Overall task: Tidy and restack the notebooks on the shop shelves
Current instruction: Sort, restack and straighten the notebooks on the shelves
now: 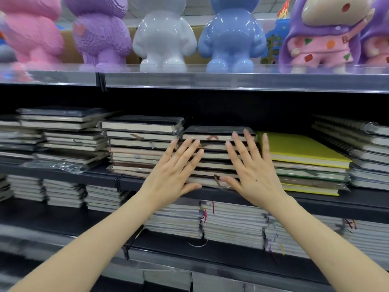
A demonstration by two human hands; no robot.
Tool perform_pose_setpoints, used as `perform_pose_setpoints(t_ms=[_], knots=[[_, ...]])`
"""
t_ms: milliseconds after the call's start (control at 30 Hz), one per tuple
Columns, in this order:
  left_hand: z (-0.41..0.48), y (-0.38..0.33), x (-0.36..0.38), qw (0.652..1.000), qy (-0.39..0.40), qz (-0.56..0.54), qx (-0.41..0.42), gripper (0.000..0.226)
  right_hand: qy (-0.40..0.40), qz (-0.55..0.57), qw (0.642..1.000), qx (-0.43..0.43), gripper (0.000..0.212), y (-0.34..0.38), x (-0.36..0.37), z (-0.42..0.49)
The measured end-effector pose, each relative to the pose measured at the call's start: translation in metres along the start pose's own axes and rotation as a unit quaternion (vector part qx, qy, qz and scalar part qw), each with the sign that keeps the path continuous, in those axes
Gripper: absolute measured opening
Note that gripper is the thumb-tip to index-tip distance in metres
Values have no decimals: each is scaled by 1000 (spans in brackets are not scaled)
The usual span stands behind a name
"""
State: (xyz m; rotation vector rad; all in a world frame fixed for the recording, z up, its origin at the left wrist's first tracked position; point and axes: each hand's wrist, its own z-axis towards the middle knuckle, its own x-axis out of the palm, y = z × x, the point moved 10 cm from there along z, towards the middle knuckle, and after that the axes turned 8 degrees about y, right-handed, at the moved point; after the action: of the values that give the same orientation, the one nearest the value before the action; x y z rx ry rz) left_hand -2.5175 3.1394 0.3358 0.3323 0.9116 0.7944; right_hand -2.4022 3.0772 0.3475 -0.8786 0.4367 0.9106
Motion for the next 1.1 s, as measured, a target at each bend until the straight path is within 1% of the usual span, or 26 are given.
perform_pose_setpoints(t_ms=[100, 200, 267, 333, 367, 433, 500, 600, 700, 767, 833, 867, 900, 933, 1000, 1033, 1067, 1100], knots=[[-40, 35, -26, 994, -68, -42, -70, 70, -37, 40, 999, 1, 73, 25, -15, 11], [-79, 94, -37, 973, -124, -88, -172, 60, -83, 90, 992, -16, 65, 57, -34, 30], [-94, 136, -29, 953, -126, -121, -248, 58, -111, 129, 985, -17, 61, 71, -47, 49], [-97, 169, -16, 935, -113, -167, -290, 61, -133, 157, 979, -6, 58, 80, -57, 71], [-94, 179, -8, 932, -102, -190, -291, 63, -138, 164, 977, -2, 57, 84, -59, 82], [-83, 188, 6, 939, -77, -216, -255, 64, -144, 163, 976, 2, 53, 91, -61, 101], [-75, 194, 15, 943, -79, -238, -220, 59, -143, 160, 977, 8, 47, 96, -59, 116], [-69, 204, 28, 917, -93, -318, -220, 52, -137, 185, 973, 22, 43, 95, -54, 128], [-62, 208, 38, 888, -103, -400, -199, 44, -135, 226, 964, 38, 42, 95, -46, 135], [-60, 208, 40, 885, -111, -413, -183, 43, -139, 236, 961, 41, 42, 94, -44, 134], [-64, 210, 39, 894, -129, -395, -167, 47, -148, 243, 958, 43, 41, 93, -45, 132], [-67, 213, 39, 891, -139, -398, -170, 50, -152, 246, 956, 44, 41, 92, -44, 131], [-72, 217, 42, 874, -142, -425, -189, 54, -154, 247, 955, 48, 40, 92, -44, 131], [-77, 221, 51, 842, -135, -475, -215, 60, -154, 247, 955, 51, 40, 92, -44, 130], [-78, 220, 76, 752, -98, -598, -259, 69, -152, 236, 958, 55, 40, 92, -45, 130], [-76, 216, 86, 709, -83, -647, -268, 71, -151, 233, 959, 56, 40, 92, -46, 131], [-73, 211, 93, 675, -79, -682, -269, 72, -151, 233, 959, 55, 40, 92, -47, 130], [-71, 209, 95, 656, -89, -700, -269, 74, -154, 237, 958, 55, 39, 93, -48, 130]])
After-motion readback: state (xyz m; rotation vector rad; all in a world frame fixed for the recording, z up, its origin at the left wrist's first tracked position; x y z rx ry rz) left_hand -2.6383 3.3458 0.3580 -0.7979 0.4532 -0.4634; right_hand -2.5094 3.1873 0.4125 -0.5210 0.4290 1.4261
